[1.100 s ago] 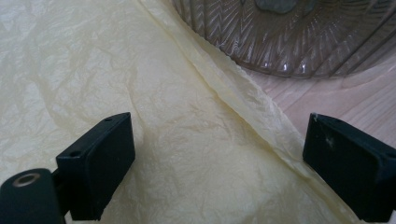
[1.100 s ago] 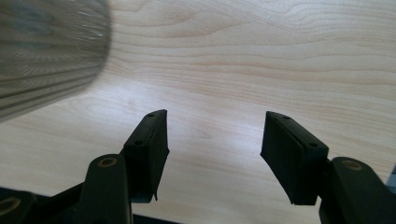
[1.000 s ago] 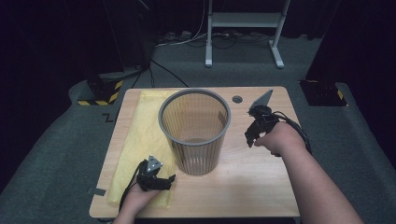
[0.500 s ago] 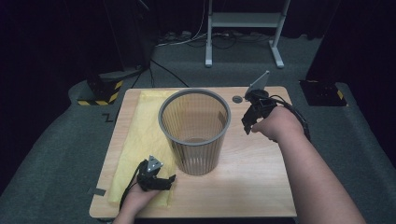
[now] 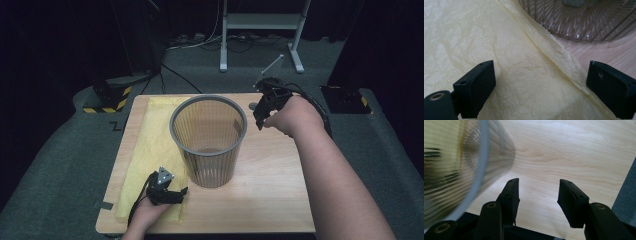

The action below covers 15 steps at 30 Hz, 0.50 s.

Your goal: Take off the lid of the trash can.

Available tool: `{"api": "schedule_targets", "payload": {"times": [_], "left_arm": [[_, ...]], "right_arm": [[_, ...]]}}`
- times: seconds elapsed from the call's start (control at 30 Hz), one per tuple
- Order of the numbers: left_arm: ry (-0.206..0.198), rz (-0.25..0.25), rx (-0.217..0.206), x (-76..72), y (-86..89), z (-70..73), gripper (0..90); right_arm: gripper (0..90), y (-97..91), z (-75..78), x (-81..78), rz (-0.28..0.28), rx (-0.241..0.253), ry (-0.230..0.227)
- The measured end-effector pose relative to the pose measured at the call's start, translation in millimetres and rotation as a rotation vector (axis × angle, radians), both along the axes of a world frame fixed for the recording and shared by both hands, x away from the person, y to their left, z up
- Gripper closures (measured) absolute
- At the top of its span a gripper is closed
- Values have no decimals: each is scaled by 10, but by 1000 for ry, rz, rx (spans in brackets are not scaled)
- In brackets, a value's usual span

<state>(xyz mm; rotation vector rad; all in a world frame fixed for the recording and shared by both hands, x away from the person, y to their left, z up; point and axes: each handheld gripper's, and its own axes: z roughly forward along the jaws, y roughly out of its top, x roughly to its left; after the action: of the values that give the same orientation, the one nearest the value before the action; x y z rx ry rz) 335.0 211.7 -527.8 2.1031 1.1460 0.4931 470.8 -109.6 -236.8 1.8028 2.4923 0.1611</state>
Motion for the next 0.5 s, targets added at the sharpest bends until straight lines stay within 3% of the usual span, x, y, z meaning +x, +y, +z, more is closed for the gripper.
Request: {"api": "schedule_targets", "payload": {"times": [0.2, 0.33, 0.5], "left_arm": [[3, -2, -2, 2, 1, 0, 85], [3, -3, -3, 3, 2, -1, 85], [2, -4, -3, 6, 4, -1, 85]], "right_arm": [[500, 190, 155, 9, 33, 31, 1], [517, 326, 171, 22, 57, 7, -3], [552, 439, 167, 68, 51, 17, 10]]}}
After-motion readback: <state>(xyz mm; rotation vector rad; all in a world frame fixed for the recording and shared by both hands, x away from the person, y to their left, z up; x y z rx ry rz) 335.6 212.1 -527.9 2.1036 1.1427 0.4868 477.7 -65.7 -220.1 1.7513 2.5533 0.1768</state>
